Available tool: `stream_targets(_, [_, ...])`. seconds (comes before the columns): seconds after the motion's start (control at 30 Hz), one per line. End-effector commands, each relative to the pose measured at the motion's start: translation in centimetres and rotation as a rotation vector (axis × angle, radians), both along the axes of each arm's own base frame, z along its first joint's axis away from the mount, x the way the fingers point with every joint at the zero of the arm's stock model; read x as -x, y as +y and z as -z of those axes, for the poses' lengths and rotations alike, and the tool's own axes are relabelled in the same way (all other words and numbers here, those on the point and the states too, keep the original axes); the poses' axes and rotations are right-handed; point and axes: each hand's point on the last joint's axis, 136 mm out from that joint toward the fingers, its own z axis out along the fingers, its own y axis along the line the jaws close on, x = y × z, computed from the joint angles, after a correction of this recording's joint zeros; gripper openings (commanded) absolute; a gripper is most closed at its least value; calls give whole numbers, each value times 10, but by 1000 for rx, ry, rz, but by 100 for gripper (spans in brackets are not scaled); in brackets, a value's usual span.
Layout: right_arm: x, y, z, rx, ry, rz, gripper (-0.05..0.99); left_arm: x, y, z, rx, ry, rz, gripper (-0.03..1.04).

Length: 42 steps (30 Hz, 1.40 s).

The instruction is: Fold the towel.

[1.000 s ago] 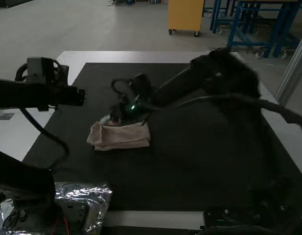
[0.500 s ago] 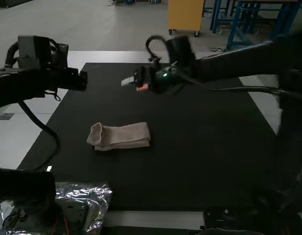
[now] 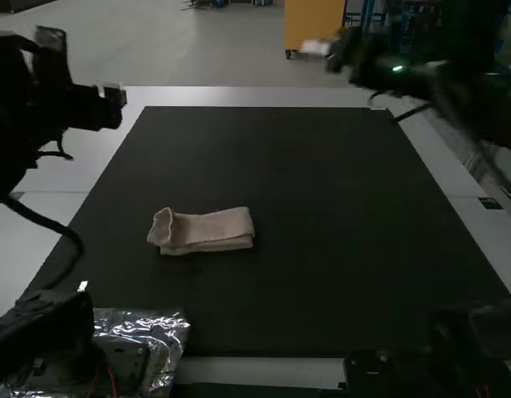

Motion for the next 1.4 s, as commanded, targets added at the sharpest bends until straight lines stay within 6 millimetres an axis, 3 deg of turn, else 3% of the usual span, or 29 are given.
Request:
stream_targets(0.0, [24,-33,-28,-26,-94,83,91,23,-1,-29,-5,-105,3,97])
stream_targets(0.2, [85,-85,-48,-80,-232,211,91,69,-7,-58,-9,-267,32,97])
stream_targets(0.43, [150,-108,-34,-114,-296,280,91,121,-8,-80,-14,-430,35,97])
stream_targets(0.57, [178,-119,-28,-140,-346,336,91,144,-7,-78,-17,-484,24,97])
stream_targets(0.67, [195,-126,-25,-139,-386,380,91,148,-5,-66,-17,-479,13,97])
stream_targets(0.83, [184,-141,-20,-84,-394,495,91,142,-4,-54,-6,-432,4,97])
stream_targets(0.97, [165,-154,-16,47,-533,605,91,121,-2,-36,-16,-441,-3,97])
stream_targets(1.03, [146,-160,2,116,-560,651,91,110,-3,-25,-30,-456,2,97])
stream_targets(1.17, [116,-174,35,63,-576,725,91,94,-13,-6,-57,-531,60,97])
stream_targets(1.37, [85,-175,103,213,-521,732,91,71,-20,46,-38,-480,110,97])
